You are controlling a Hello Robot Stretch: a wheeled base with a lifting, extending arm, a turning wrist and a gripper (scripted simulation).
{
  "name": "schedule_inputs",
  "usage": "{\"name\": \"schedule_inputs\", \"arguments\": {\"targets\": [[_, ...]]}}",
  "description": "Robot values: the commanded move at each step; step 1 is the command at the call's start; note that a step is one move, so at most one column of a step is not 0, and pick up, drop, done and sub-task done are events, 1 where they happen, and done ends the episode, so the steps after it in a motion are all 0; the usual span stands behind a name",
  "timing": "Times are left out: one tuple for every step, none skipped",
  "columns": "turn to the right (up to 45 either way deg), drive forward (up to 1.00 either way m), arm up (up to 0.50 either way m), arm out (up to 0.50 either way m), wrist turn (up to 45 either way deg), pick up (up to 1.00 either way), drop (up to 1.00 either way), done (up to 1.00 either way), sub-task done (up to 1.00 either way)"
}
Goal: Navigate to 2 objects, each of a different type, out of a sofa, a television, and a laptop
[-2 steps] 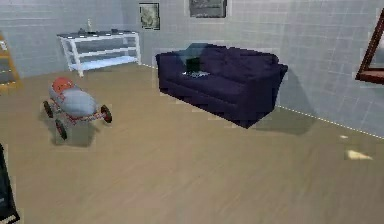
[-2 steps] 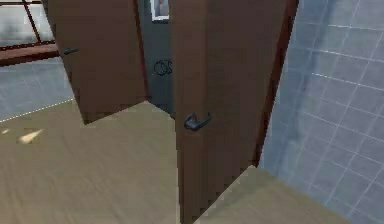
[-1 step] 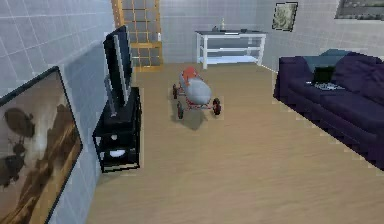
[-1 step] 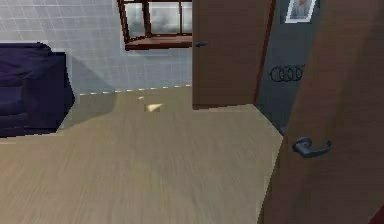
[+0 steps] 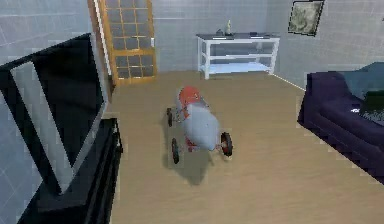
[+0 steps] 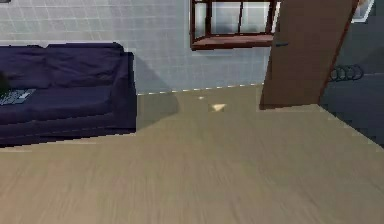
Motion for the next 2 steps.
{"name": "schedule_inputs", "arguments": {"targets": [[-33.0, 0.0, 0.0, 0.0, 0.0, 0.0, 0.0, 0.0, 0.0], [0.0, 0.0, 0.0, 0.0, 0.0, 0.0, 0.0, 0.0, 1.0]]}}
